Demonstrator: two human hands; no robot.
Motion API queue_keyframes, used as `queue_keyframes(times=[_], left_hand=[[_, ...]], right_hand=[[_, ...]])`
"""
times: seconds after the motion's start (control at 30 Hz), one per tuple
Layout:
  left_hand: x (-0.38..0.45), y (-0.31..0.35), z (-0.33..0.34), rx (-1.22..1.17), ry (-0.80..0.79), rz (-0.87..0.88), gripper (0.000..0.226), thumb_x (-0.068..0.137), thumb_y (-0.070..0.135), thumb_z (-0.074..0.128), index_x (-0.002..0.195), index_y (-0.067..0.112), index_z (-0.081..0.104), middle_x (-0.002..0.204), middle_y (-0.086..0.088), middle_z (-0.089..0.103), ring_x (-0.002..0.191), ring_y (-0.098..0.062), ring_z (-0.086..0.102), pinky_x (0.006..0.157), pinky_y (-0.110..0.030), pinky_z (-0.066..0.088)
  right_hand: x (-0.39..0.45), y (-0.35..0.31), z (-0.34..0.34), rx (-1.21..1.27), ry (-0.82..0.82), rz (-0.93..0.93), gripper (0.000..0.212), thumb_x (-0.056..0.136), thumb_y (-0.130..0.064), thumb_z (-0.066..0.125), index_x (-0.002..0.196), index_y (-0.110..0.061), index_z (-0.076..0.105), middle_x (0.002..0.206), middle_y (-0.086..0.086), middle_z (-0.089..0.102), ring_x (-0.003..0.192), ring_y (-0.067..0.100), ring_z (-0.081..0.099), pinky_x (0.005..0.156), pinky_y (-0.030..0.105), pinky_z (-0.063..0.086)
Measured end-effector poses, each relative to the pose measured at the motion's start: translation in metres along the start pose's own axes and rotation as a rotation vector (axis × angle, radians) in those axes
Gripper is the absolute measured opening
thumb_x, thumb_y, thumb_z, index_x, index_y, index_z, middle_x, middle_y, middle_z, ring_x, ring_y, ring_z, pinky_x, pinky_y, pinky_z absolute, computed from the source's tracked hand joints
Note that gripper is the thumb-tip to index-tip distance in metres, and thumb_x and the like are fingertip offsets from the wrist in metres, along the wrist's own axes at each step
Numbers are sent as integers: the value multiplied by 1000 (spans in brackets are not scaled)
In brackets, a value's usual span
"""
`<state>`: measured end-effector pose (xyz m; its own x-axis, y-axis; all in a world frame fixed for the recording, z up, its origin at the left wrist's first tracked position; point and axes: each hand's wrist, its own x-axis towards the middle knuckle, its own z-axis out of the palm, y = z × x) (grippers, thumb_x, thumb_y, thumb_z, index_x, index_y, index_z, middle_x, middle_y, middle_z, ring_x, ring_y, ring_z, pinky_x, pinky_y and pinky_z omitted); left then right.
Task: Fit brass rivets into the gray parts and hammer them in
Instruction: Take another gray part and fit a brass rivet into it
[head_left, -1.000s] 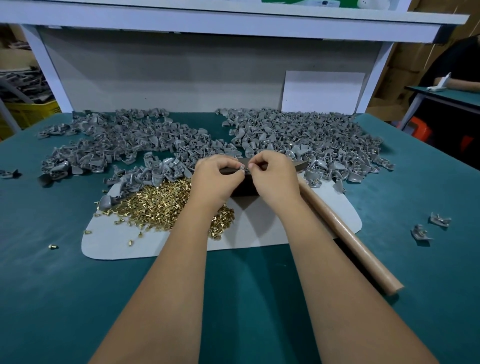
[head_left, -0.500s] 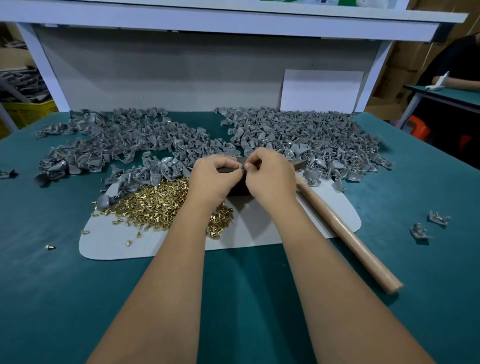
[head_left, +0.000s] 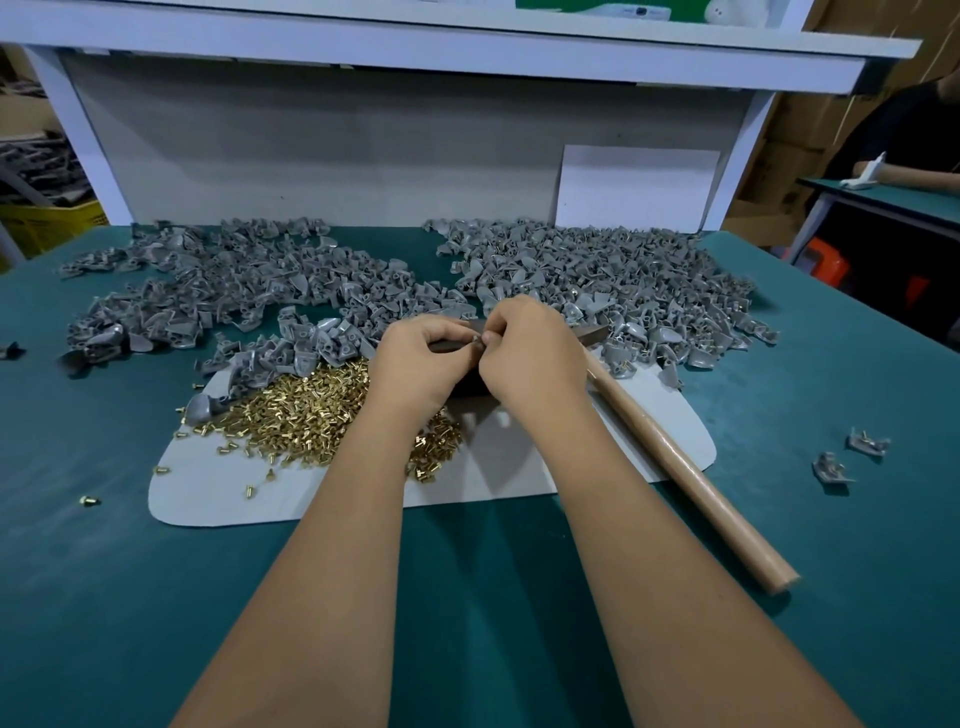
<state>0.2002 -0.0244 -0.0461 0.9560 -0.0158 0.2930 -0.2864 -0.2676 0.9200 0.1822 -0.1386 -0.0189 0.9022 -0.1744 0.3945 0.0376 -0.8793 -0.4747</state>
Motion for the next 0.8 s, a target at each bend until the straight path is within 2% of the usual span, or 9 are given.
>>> queue_keyframes(times=[0.13,0.3,0.47,0.57,0.67,0.8], left_hand=[[1,-1,-1,33,1,24,26,81,16,79,71,39,70,95,8,69,102,-20,65,98,-44,50],[-1,-1,0,59,23,27,26,81,19,79,70,42,70,96,12,69,103,-16,64,98,-42,50],[-1,-1,0,35,11,28,21,81,15,79,74,35,73,99,7,71,103,-18,65,96,-45,52],[-1,-1,-1,18,3,9,20,83,13,76,76,31,73,100,8,71,102,-16,65,97,-44,52],[-2,0,-1,12,1,-2,21,83,15,76,74,34,73,99,13,70,102,-12,64,99,-38,50],[-2,0,-2,2,-2,0,19,83,15,76,75,33,73,101,11,71,104,-12,63,101,-38,49]], right_hand=[[1,-5,-1,0,-4,87,9,83,-21,61,77,-28,59,87,1,65,86,25,60,66,29,44],[-5,1,6,59,106,16,15,86,-19,60,74,-27,57,89,-2,64,89,23,56,68,31,40],[-11,13,14,200,141,-85,8,88,-15,59,87,-18,67,94,-3,65,97,19,51,85,38,42],[-11,18,14,351,154,-71,15,90,-14,56,97,-17,69,96,-3,67,96,15,55,84,33,45],[-10,19,10,590,146,80,24,94,-11,47,104,-20,67,99,-5,67,94,10,59,79,24,44],[-9,19,11,584,135,85,25,94,-7,47,103,-18,68,104,-3,65,99,11,57,85,25,45]])
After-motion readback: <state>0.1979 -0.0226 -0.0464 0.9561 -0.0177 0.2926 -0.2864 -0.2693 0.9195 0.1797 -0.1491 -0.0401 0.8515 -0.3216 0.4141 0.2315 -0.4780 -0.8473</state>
